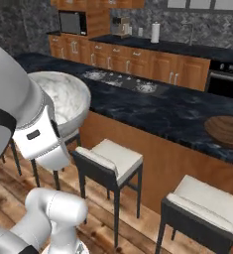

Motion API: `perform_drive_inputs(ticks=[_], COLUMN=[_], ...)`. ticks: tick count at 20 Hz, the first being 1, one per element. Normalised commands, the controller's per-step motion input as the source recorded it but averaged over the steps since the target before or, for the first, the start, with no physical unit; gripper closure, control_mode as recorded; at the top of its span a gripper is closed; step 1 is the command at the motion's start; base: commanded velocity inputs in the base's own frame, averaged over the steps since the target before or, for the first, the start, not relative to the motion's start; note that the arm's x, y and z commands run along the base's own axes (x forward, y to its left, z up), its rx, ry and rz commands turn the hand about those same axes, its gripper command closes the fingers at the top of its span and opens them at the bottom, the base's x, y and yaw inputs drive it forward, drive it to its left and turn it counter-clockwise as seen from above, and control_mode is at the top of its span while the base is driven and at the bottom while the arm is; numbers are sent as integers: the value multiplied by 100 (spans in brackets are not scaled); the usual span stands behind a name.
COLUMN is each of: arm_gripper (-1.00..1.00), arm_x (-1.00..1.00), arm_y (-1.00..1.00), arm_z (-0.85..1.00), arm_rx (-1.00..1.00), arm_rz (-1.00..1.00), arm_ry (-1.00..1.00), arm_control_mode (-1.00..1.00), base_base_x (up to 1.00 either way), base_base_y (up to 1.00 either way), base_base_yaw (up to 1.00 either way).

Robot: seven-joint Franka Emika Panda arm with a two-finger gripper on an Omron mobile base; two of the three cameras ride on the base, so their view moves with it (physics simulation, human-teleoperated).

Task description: Pick up the bowls from the cabinet and place each bowl in front of a stool on the dining counter.

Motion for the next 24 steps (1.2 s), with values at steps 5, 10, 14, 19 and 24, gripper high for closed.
perform_drive_inputs(ticks=[5,10,14,19,24], arm_gripper=[100,100,100,100,100], arm_x=[0,0,0,0,0], arm_y=[0,0,0,0,0], arm_z=[0,0,0,0,0], arm_rx=[0,0,0,0,0], arm_rz=[0,0,0,0,0], arm_ry=[0,0,0,0,0], arm_control_mode=[100,100,100,100,100], base_base_x=[42,42,42,51,76], base_base_y=[77,50,1,0,13], base_base_yaw=[-48,-45,-36,-31,-27])
